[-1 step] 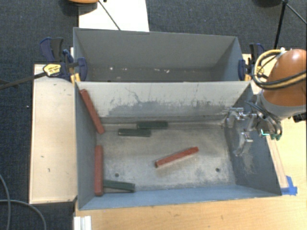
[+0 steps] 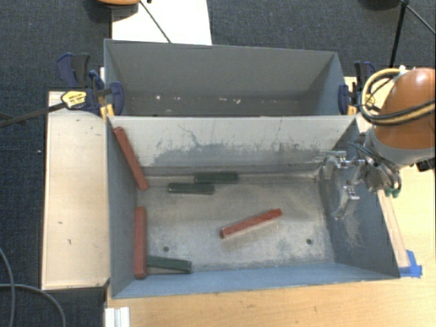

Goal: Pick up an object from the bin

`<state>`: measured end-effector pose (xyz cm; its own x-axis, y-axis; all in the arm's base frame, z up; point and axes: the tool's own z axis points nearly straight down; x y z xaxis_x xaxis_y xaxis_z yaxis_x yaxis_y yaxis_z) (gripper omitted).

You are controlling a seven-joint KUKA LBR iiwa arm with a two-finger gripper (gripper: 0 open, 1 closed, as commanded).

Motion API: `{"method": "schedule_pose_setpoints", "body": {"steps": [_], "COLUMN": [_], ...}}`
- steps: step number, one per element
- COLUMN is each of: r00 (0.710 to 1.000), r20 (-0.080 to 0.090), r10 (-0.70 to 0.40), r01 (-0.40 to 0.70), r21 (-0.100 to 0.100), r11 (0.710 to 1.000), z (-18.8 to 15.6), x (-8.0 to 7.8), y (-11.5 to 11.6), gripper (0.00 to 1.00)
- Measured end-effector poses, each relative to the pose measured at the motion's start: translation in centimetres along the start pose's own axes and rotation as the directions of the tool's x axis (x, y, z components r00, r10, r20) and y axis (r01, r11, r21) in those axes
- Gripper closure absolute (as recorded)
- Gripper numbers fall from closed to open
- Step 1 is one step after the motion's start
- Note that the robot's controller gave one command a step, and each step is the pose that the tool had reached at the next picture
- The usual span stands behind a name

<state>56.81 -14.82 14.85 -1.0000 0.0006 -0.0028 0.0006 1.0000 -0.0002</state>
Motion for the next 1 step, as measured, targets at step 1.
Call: {"method": "schedule_pose_setpoints", "body": {"steps": [1], "r00": [0.998], "r20": [0.006], "r10": [0.067], "r01": [-0.067], "r21": [0.001], "r11": [0.998], "z": [6.08], "x": [-0.97], "y": [5.46], "gripper": [0.00]}}
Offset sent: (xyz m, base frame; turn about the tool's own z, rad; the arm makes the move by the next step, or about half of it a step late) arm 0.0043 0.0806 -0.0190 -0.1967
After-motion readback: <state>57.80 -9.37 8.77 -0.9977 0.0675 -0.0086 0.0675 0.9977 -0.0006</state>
